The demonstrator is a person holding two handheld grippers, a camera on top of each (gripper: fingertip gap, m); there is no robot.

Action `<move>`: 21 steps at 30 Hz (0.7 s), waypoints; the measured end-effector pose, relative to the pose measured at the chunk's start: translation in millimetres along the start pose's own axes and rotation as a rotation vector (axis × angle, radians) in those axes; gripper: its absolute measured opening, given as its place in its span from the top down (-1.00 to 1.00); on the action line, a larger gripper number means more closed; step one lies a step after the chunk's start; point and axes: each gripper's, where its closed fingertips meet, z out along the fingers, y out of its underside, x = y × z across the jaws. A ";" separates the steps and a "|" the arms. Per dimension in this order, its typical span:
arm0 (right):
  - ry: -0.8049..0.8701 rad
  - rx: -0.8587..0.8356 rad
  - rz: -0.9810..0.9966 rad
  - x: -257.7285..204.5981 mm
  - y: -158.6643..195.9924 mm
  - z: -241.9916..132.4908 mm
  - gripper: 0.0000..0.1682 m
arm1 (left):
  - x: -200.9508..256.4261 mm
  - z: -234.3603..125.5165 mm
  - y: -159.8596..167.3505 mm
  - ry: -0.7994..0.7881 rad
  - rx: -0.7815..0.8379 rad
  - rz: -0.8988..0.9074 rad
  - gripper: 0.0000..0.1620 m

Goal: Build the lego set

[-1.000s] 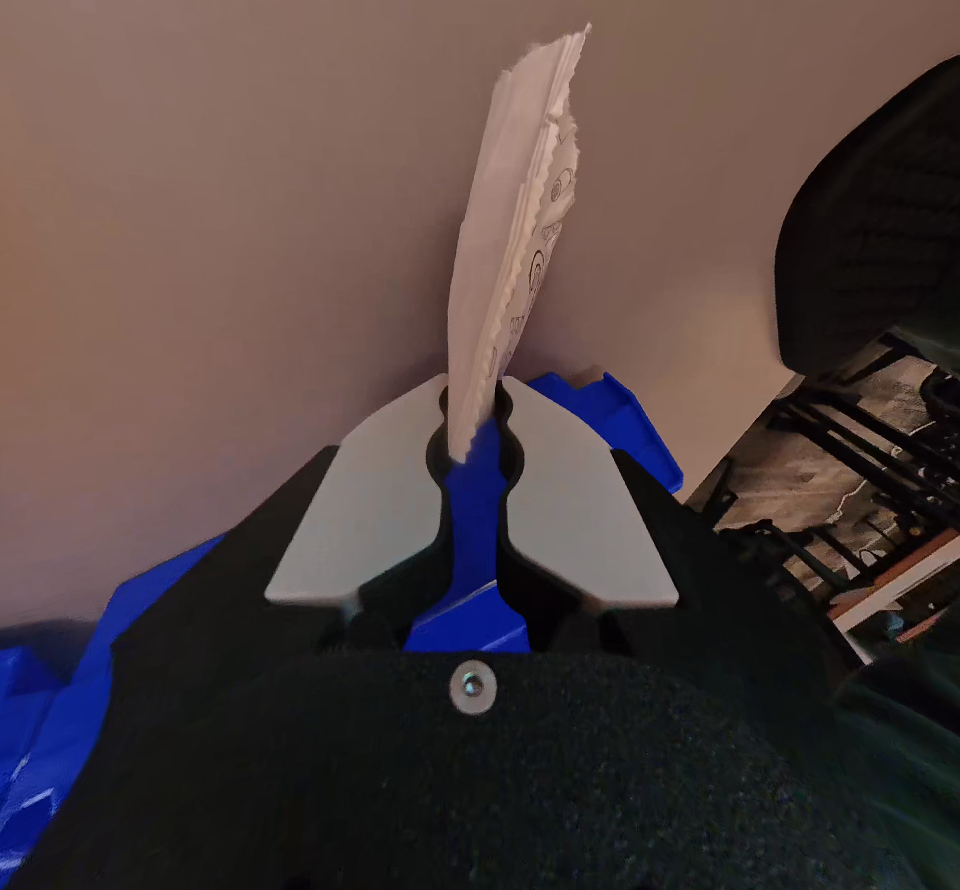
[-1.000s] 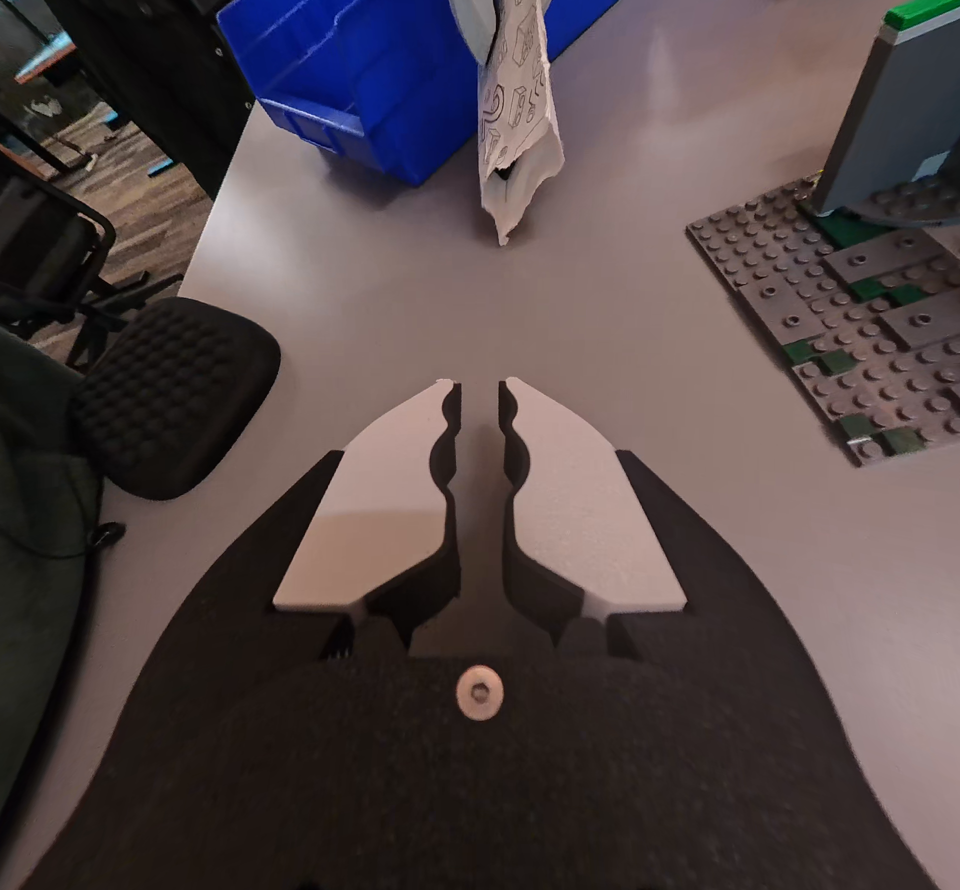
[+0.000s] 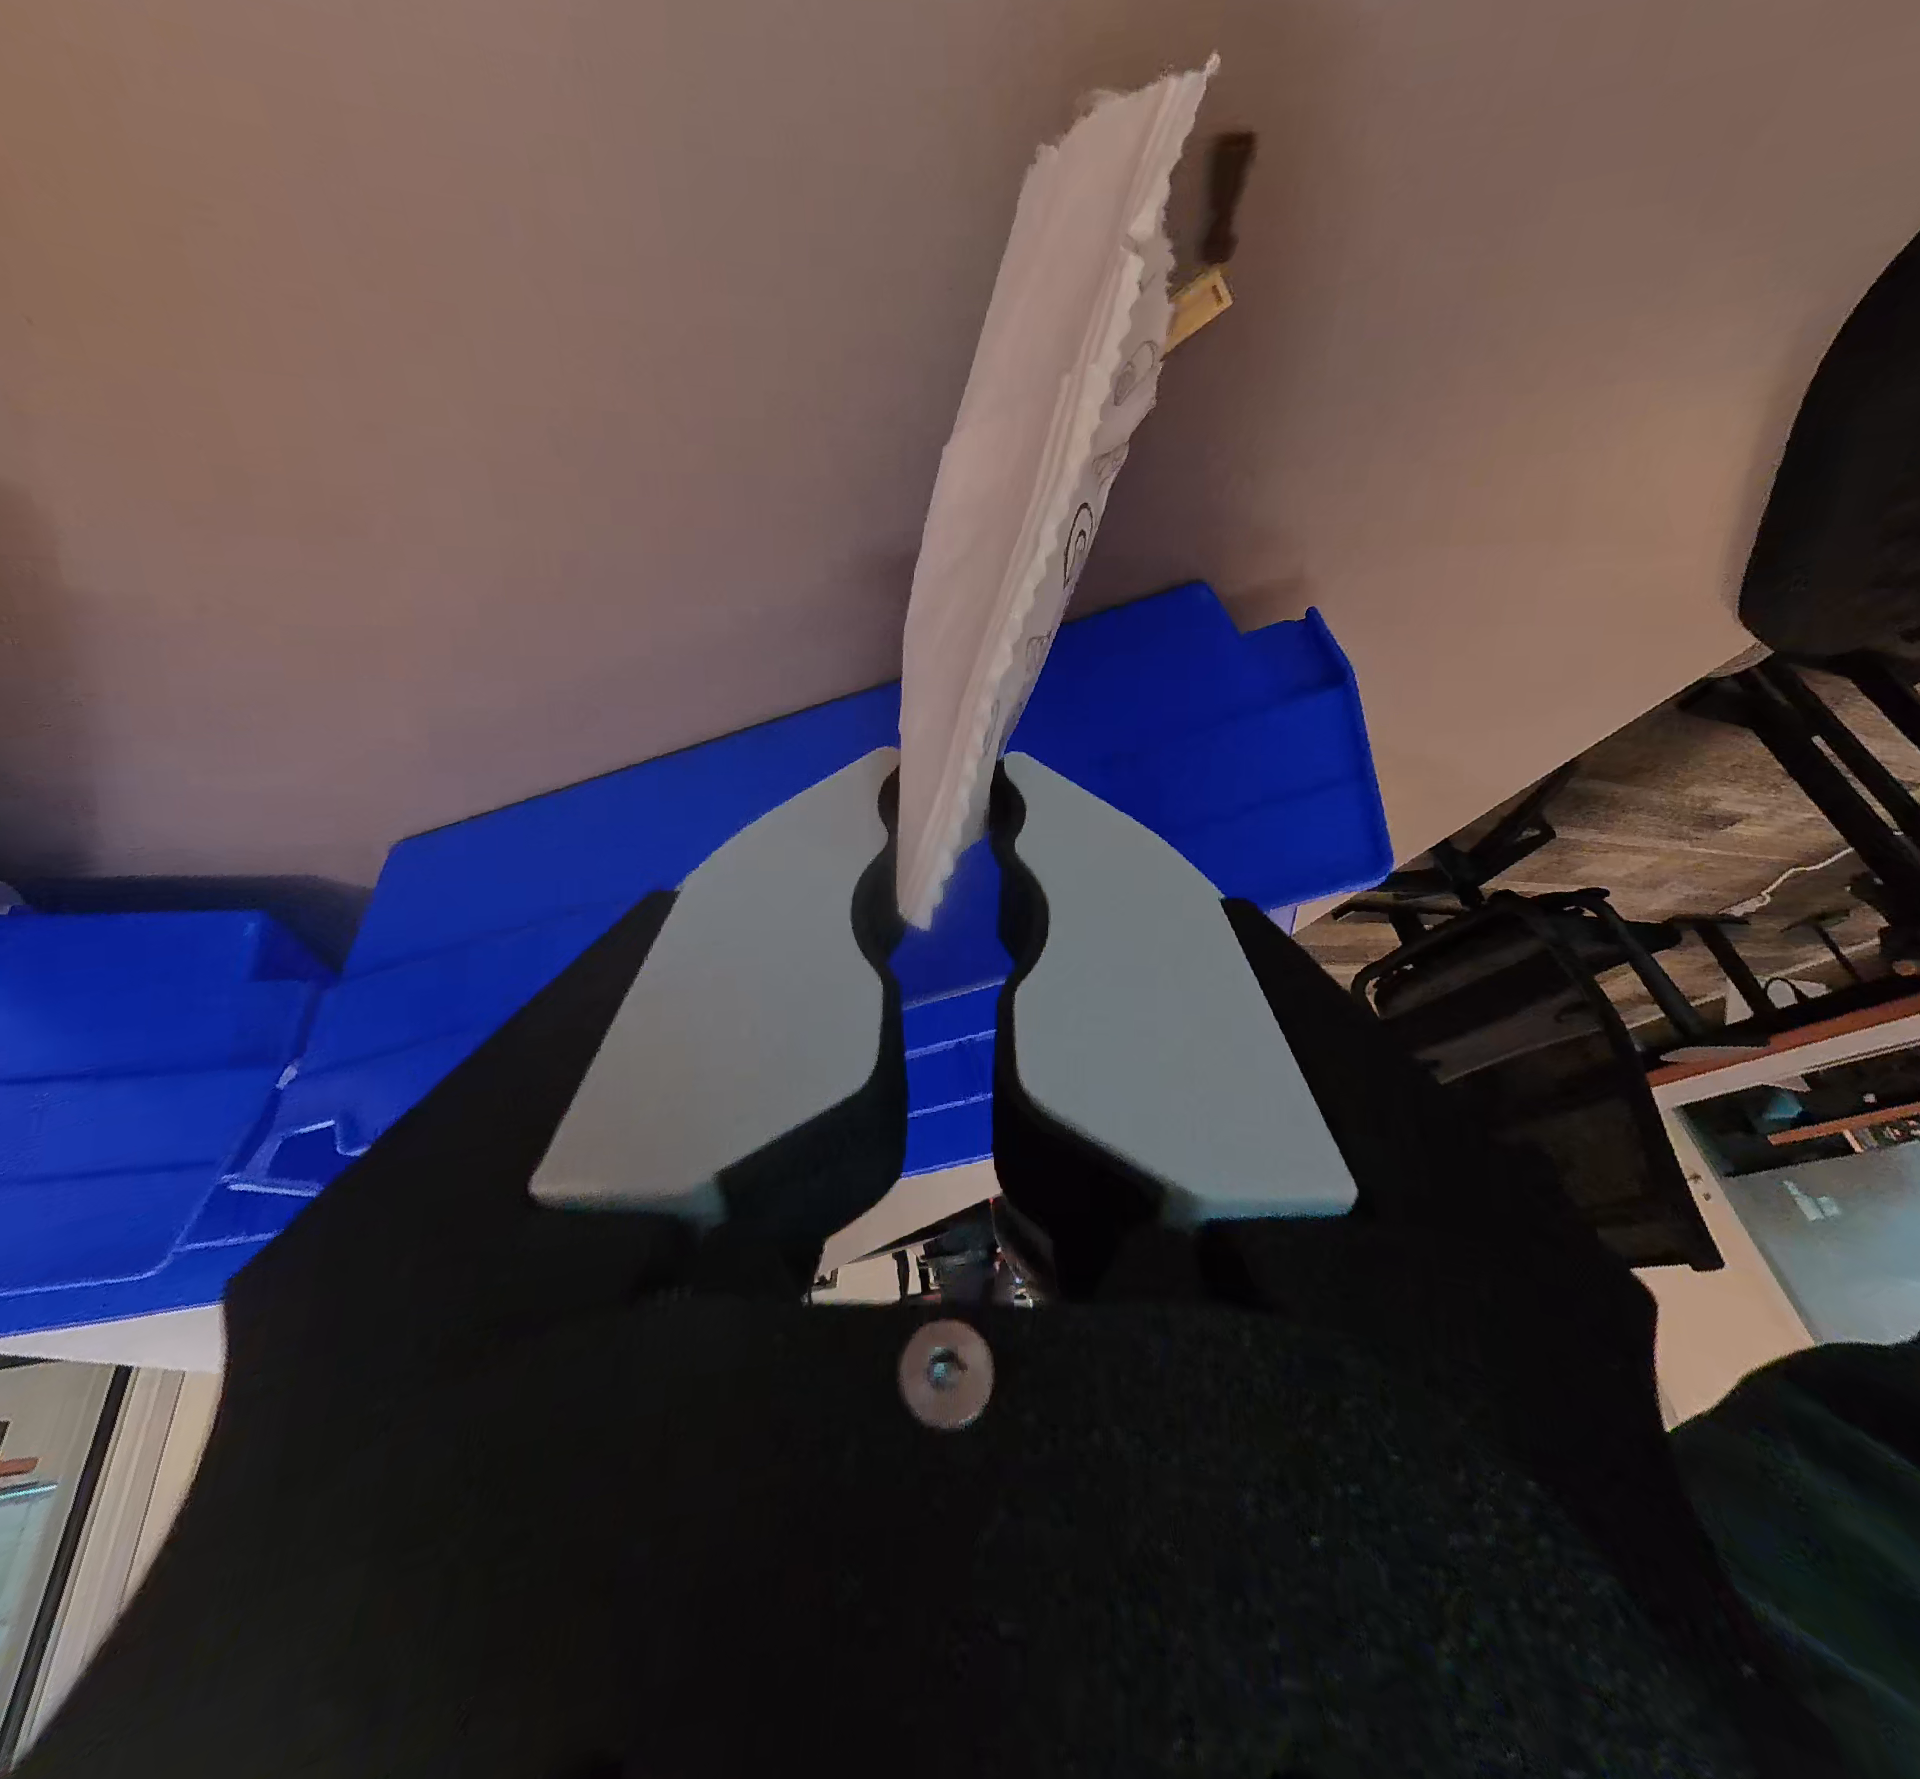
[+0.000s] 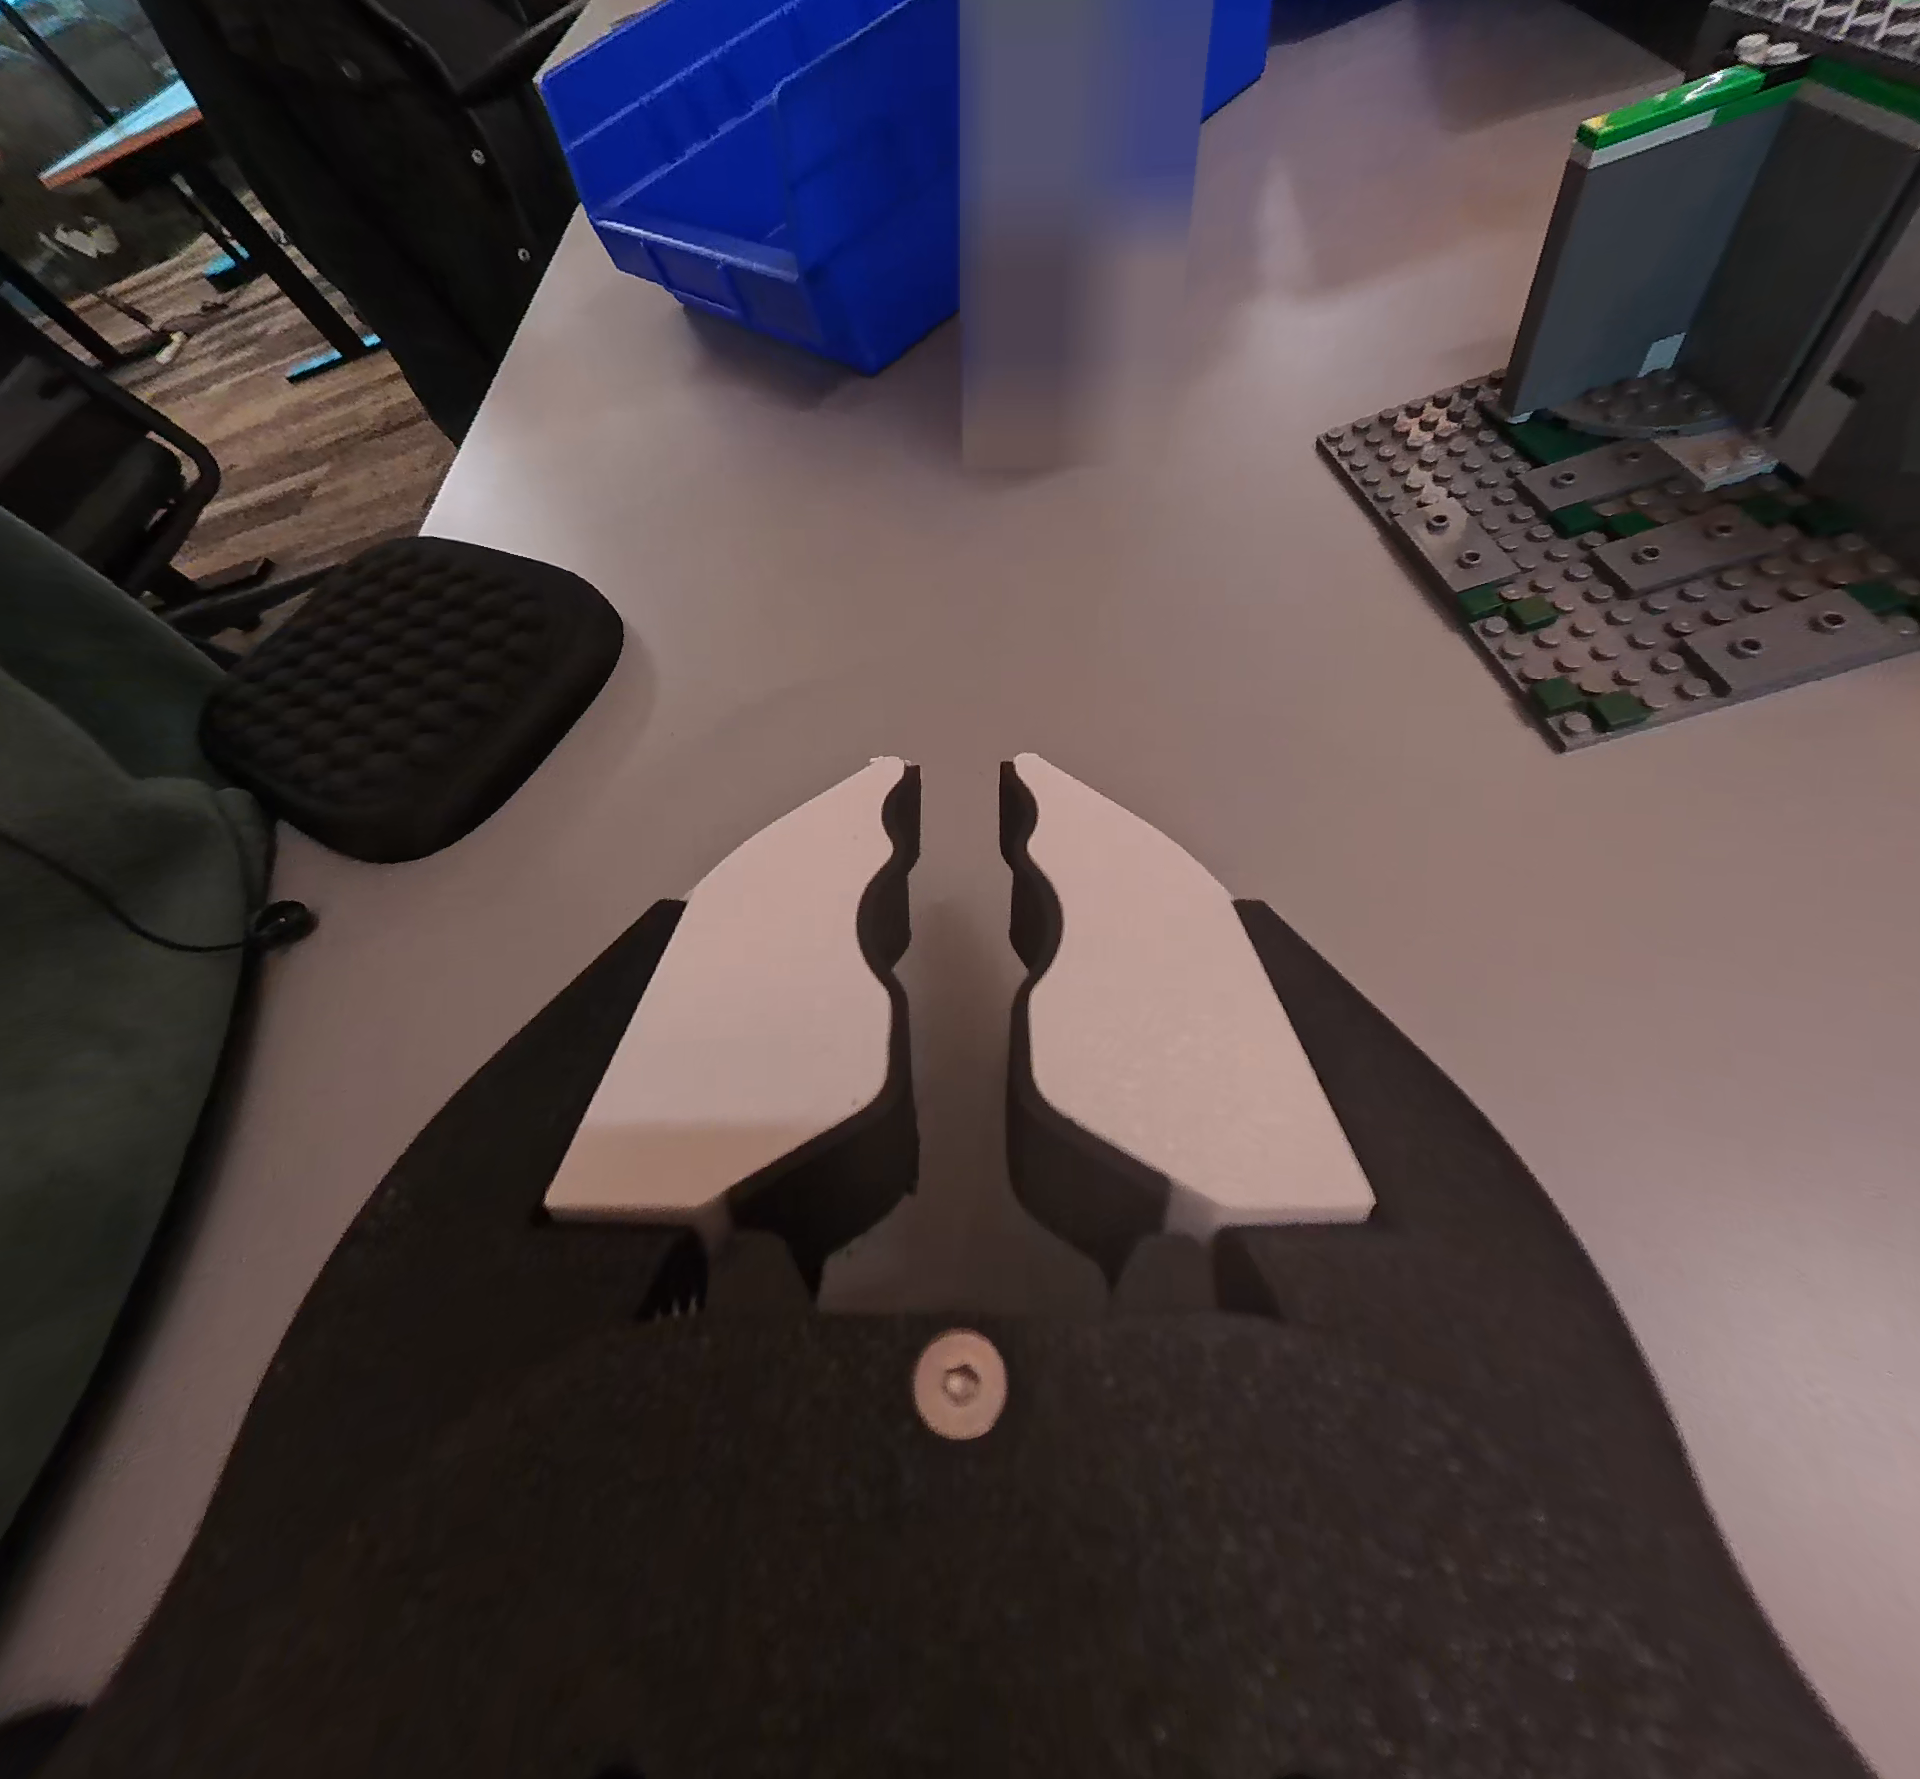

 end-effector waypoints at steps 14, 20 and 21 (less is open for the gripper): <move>0.004 -0.007 -0.008 -0.4 1.4 1.5 0.84 | 2.6 -1.9 1.7 -0.022 -0.039 0.002 0.83; 0.004 -0.009 -0.009 -0.7 2.1 1.7 0.84 | 4.1 -1.5 1.8 -0.018 -0.049 -0.001 0.83; 0.004 -0.010 -0.010 -0.6 2.1 1.8 0.84 | 4.1 -1.4 1.8 -0.018 -0.050 -0.001 0.83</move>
